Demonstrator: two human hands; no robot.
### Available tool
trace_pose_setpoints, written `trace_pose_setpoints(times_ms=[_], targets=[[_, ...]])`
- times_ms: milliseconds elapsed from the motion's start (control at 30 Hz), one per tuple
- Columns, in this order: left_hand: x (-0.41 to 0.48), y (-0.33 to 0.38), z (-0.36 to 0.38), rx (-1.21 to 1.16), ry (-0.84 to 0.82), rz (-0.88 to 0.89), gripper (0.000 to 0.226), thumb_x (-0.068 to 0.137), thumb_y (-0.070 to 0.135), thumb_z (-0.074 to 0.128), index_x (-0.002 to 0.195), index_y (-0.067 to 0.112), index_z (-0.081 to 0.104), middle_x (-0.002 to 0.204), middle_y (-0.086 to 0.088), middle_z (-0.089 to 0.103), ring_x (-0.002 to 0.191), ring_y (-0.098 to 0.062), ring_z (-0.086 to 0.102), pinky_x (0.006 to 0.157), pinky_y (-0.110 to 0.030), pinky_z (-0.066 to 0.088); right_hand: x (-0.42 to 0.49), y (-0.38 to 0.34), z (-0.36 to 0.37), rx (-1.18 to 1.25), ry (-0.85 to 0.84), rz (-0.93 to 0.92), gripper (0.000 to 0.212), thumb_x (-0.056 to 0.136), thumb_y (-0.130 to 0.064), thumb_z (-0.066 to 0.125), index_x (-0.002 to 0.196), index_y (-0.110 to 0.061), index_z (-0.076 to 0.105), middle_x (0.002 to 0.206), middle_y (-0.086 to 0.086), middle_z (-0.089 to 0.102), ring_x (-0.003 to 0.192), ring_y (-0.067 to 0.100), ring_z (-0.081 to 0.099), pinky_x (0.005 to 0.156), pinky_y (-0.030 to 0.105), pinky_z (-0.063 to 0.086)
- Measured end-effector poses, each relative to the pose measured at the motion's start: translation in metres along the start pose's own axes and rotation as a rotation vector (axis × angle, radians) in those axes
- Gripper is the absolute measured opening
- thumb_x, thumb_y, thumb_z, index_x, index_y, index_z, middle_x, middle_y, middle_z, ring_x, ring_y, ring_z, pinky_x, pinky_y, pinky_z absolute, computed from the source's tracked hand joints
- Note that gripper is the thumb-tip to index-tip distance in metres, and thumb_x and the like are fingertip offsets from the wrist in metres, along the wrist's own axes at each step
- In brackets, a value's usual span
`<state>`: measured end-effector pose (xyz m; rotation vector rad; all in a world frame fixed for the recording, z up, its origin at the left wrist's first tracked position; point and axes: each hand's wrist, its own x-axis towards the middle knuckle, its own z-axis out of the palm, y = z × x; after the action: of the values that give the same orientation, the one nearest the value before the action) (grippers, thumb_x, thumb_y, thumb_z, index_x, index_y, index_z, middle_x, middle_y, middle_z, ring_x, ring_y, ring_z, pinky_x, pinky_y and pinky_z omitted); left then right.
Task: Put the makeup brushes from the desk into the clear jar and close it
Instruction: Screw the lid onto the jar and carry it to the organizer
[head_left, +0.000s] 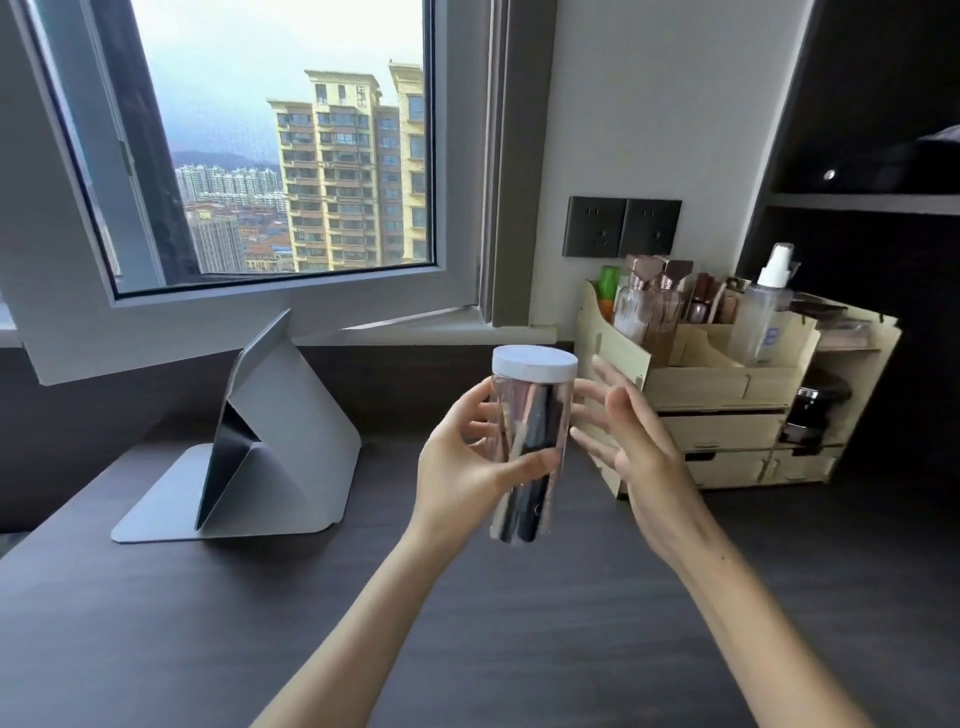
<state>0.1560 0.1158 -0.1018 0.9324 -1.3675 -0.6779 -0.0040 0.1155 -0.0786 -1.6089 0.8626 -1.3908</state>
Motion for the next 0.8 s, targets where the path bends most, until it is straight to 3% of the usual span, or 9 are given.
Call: trace_pose_setpoints(times_ms=[67, 133, 200, 267, 367, 467, 600, 667, 800], targets=[[0.011, 0.005, 0.006, -0.096, -0.058, -0.043, 0.067, 0.049, 0.031, 0.086, 0.111, 0.034, 0.062, 0.094, -0.001, 0.071, 0.086, -0.017, 0.067, 0.077, -0.033, 0.054, -0.005, 0.008, -0.013, -0.072, -0.042, 0.067, 0.049, 0.078, -0.054, 0.059, 0.124, -0.042, 0.05, 0.131, -0.008, 0.057, 0.118, 0.003, 0.056, 0.107, 0.039, 0.041], [0.022, 0.012, 0.02, -0.162, -0.115, -0.043, 0.059, 0.053, 0.019, 0.086, 0.107, 0.032, 0.065, 0.093, -0.004, 0.072, 0.085, -0.017, 0.069, 0.075, -0.033, 0.054, -0.006, 0.012, -0.02, -0.178, -0.09, 0.065, 0.05, 0.079, -0.034, 0.07, 0.122, -0.045, 0.048, 0.123, -0.014, 0.058, 0.108, -0.006, 0.058, 0.098, 0.026, 0.048], [0.035, 0.017, 0.039, -0.2, -0.164, -0.034, 0.059, 0.054, 0.013, 0.084, 0.105, 0.034, 0.065, 0.097, -0.006, 0.072, 0.089, -0.021, 0.069, 0.081, -0.039, 0.055, 0.001, 0.013, -0.026, -0.209, -0.029, -0.008, 0.064, 0.076, -0.012, 0.073, 0.127, -0.038, 0.044, 0.116, -0.013, 0.059, 0.101, -0.005, 0.06, 0.082, 0.016, 0.052], [0.049, 0.024, 0.057, -0.223, -0.214, -0.029, 0.068, 0.052, 0.012, 0.084, 0.11, 0.04, 0.062, 0.106, -0.008, 0.07, 0.098, -0.023, 0.067, 0.089, -0.042, 0.053, 0.013, 0.01, -0.035, -0.214, 0.095, -0.094, 0.066, 0.074, -0.003, 0.074, 0.128, -0.027, 0.045, 0.105, -0.015, 0.064, 0.092, -0.007, 0.062, 0.071, 0.012, 0.052], [0.072, 0.034, 0.077, -0.277, -0.263, -0.012, 0.081, 0.053, 0.004, 0.082, 0.121, 0.038, 0.053, 0.12, -0.006, 0.063, 0.112, -0.018, 0.06, 0.097, -0.039, 0.049, 0.035, 0.004, -0.056, -0.28, 0.219, -0.188, 0.06, 0.071, -0.006, 0.076, 0.121, -0.024, 0.049, 0.096, -0.023, 0.067, 0.088, -0.009, 0.063, 0.072, 0.011, 0.051], [0.095, 0.046, 0.097, -0.249, -0.246, 0.051, 0.079, 0.056, -0.001, 0.082, 0.122, 0.03, 0.053, 0.126, -0.003, 0.057, 0.118, -0.016, 0.053, 0.103, -0.035, 0.041, 0.059, 0.001, -0.081, -0.466, 0.343, -0.263, 0.071, 0.07, -0.019, 0.078, 0.13, -0.026, 0.041, 0.121, -0.01, 0.054, 0.11, 0.006, 0.056, 0.092, 0.025, 0.047], [0.119, 0.05, 0.12, -0.087, -0.221, 0.167, 0.079, 0.058, 0.01, 0.083, 0.128, 0.028, 0.05, 0.117, 0.001, 0.053, 0.104, -0.014, 0.055, 0.091, -0.026, 0.046, 0.09, 0.006, -0.112, -0.629, 0.468, -0.351, 0.07, 0.073, -0.016, 0.076, 0.13, -0.023, 0.037, 0.133, -0.001, 0.044, 0.126, 0.017, 0.045, 0.106, 0.041, 0.042], [0.127, 0.049, 0.128, -0.135, -0.274, 0.146, 0.078, 0.066, 0.001, 0.079, 0.131, 0.028, 0.045, 0.112, 0.001, 0.055, 0.1, -0.015, 0.057, 0.085, -0.023, 0.05, 0.099, 0.013, -0.122, -0.618, 0.494, -0.327, 0.07, 0.072, -0.014, 0.076, 0.13, -0.022, 0.037, 0.134, 0.006, 0.046, 0.125, 0.019, 0.047, 0.106, 0.041, 0.042], [0.141, 0.045, 0.137, -0.223, -0.359, 0.067, 0.064, 0.08, -0.018, 0.049, 0.129, 0.023, 0.048, 0.109, 0.004, 0.056, 0.106, -0.017, 0.057, 0.074, -0.019, 0.051, 0.11, 0.03, -0.135, -0.658, 0.524, -0.221, 0.071, 0.072, -0.016, 0.077, 0.131, -0.017, 0.038, 0.134, 0.007, 0.049, 0.123, 0.021, 0.05, 0.104, 0.04, 0.043]])
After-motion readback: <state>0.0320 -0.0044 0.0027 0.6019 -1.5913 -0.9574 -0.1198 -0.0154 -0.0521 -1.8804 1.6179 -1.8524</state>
